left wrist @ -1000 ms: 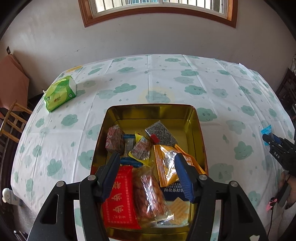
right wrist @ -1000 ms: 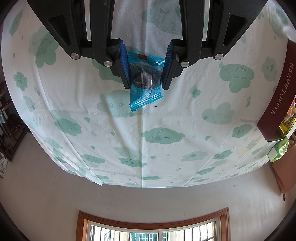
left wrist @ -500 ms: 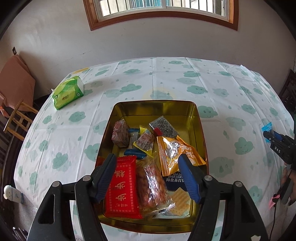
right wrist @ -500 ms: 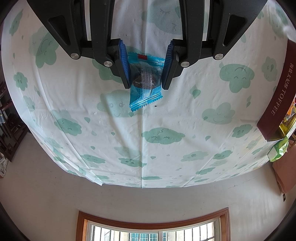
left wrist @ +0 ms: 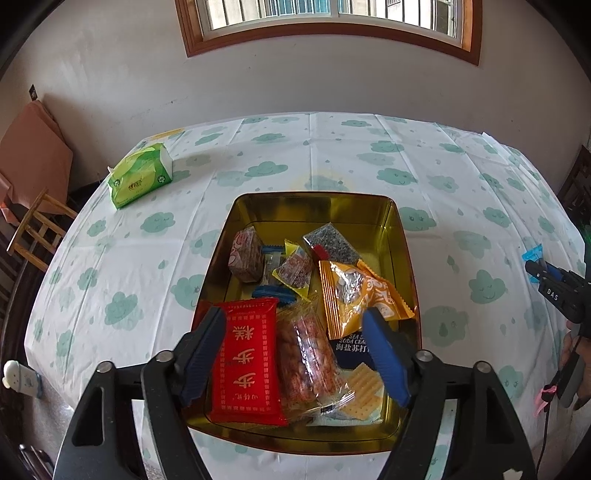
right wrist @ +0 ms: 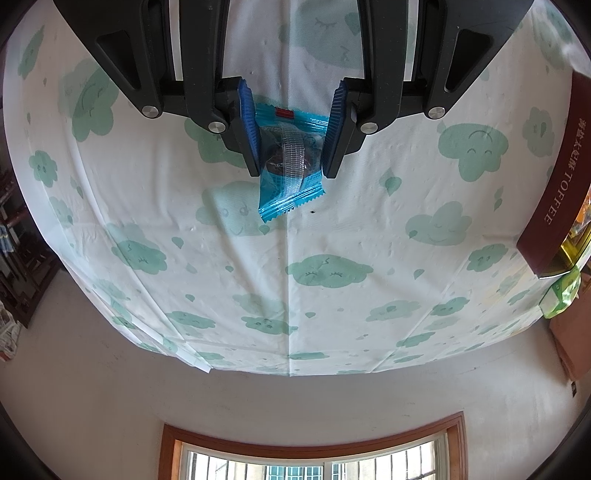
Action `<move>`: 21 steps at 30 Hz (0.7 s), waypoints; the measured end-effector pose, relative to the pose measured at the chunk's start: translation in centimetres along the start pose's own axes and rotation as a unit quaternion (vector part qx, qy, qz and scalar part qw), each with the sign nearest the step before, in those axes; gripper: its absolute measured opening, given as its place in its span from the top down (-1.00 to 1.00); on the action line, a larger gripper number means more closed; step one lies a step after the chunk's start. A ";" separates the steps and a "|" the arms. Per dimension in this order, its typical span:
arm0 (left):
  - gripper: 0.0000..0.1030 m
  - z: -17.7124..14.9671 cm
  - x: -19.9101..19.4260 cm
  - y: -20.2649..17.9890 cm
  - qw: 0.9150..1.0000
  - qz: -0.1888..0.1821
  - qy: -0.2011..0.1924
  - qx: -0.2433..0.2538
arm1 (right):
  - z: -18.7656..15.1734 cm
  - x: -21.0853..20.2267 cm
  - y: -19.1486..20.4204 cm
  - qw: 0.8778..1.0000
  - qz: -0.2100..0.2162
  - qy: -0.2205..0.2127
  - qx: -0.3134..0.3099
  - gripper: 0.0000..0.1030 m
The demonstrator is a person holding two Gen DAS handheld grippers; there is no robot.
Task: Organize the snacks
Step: 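Carry the teal-wrapped candy into the tin and release it with the right tool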
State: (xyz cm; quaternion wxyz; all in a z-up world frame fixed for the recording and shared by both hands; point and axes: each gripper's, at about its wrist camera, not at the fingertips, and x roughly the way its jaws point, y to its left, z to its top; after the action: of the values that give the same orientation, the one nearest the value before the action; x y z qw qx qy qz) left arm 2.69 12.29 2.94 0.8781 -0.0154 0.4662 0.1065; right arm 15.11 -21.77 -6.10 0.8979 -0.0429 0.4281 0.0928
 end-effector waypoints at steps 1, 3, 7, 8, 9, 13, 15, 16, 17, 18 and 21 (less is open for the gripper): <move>-0.45 -0.1 0.0 0.1 1.000 0.000 0.000 0.000 | 0.0 0.0 0.0 1.000 -0.002 0.001 0.001 0.35; -0.46 -0.3 0.0 0.1 1.000 0.001 0.001 0.000 | 0.1 0.0 -0.2 1.000 -0.004 0.004 0.007 0.36; -0.46 -0.5 0.1 0.5 1.000 -0.001 0.002 -0.007 | 0.0 -0.3 0.0 1.000 -0.008 0.007 0.014 0.36; -0.46 -0.6 0.1 0.6 1.000 -0.001 0.003 -0.009 | 0.0 -0.5 0.0 1.000 -0.007 0.006 0.016 0.38; -0.46 -0.7 0.1 0.7 1.000 -0.001 0.003 -0.011 | 0.0 -0.6 0.2 1.000 -0.009 0.004 0.015 0.38; -0.46 -1.0 0.0 1.3 1.000 -0.003 0.001 -0.016 | 0.1 -1.4 0.7 1.000 -0.004 0.003 0.014 0.39; -0.46 -1.2 -0.1 1.8 1.000 -0.001 0.001 -0.021 | 0.2 -1.9 1.1 1.000 -0.007 -0.002 0.007 0.39; -0.46 -1.2 -0.1 2.0 1.000 0.000 0.000 -0.024 | 0.2 -2.0 1.3 1.000 -0.006 -0.003 0.008 0.39; -0.46 -1.3 -0.2 2.4 1.000 0.002 -0.001 -0.028 | 0.2 -2.3 1.4 1.000 -0.002 -0.004 0.010 0.39; -0.47 -1.3 -0.3 2.8 1.000 0.005 -0.002 -0.031 | 0.3 -2.5 1.6 1.000 0.001 -0.006 0.011 0.39; -0.51 -1.4 -0.5 4.3 0.999 0.018 -0.006 -0.044 | 0.5 -3.3 2.6 1.000 0.009 -0.012 0.004 0.39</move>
State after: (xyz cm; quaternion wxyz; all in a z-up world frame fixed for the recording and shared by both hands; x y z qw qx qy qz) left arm 0.39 16.20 2.86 0.8772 -0.0450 0.4562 0.1423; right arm 12.93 -19.60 -3.19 0.9024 -0.0344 0.4178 0.0997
